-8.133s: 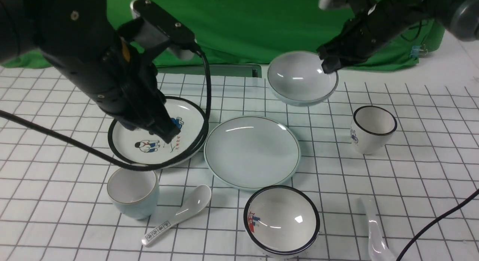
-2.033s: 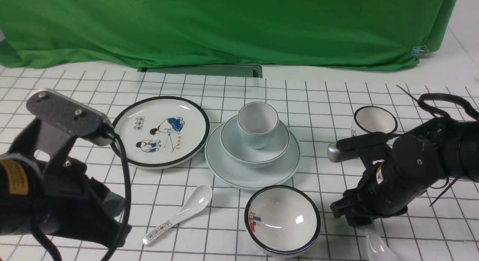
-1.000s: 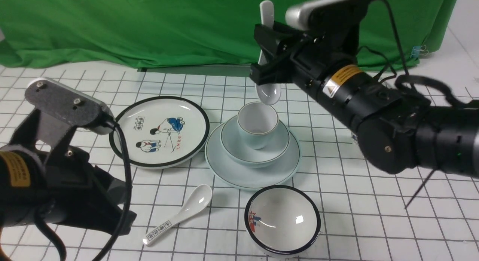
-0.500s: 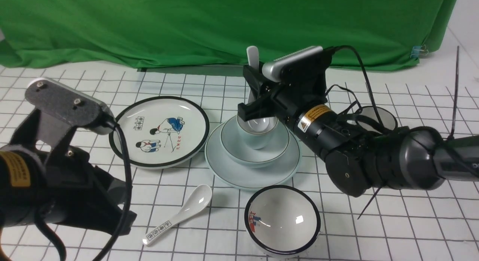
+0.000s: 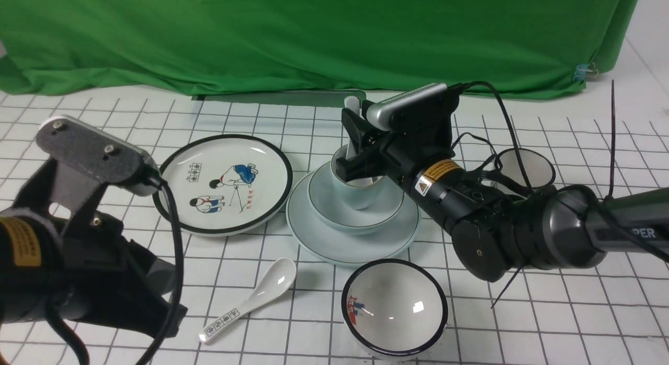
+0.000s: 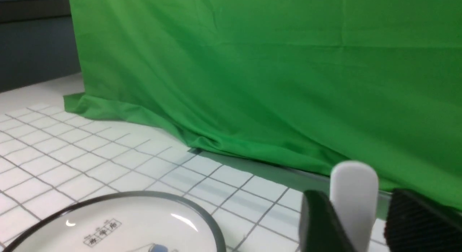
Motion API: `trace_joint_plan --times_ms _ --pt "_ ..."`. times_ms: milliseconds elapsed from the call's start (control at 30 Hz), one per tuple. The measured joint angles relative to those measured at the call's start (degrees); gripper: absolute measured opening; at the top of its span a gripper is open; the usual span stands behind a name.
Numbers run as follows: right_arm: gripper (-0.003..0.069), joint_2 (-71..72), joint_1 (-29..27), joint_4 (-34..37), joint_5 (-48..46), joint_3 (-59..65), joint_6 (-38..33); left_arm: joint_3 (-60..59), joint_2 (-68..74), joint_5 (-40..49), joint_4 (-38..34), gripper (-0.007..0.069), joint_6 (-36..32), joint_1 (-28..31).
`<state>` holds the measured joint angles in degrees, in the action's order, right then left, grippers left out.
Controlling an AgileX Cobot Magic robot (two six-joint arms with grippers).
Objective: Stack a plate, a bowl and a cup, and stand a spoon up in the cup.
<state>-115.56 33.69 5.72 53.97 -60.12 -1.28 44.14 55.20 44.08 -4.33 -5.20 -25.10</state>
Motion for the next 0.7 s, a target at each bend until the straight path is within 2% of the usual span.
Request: trace_joint_plan --times_ms 100,233,367,400,467,533,700 --pt "0.0363 0.6 0.0 0.0 -2.4 0.0 0.4 0.0 0.0 0.9 0.0 -0.003 0.0 0.0" --pt "0.0353 4.2 0.0 0.0 -8.1 0.0 1.6 0.0 -0.4 2.5 0.0 -0.003 0.0 0.0" --pt "0.0218 12.8 0.0 0.0 -17.6 0.0 1.8 0.0 -3.5 2.6 0.0 -0.003 0.0 0.0" --pt "0.0144 16.7 0.0 0.0 -21.7 0.0 1.7 -0.1 -6.3 2.3 0.2 -0.003 0.0 0.0" --pt "0.0048 22.8 0.0 0.0 -28.1 0.0 0.7 -0.9 -11.4 0.7 1.0 -0.003 0.0 0.0" --pt "0.0015 28.4 0.0 0.0 -33.4 0.0 -1.4 -2.8 -16.0 -1.2 1.8 -0.003 0.1 0.0" --pt "0.0011 39.4 0.0 0.0 -40.9 1.0 -6.1 -9.4 -30.0 -5.5 3.8 -0.003 1.6 0.0"
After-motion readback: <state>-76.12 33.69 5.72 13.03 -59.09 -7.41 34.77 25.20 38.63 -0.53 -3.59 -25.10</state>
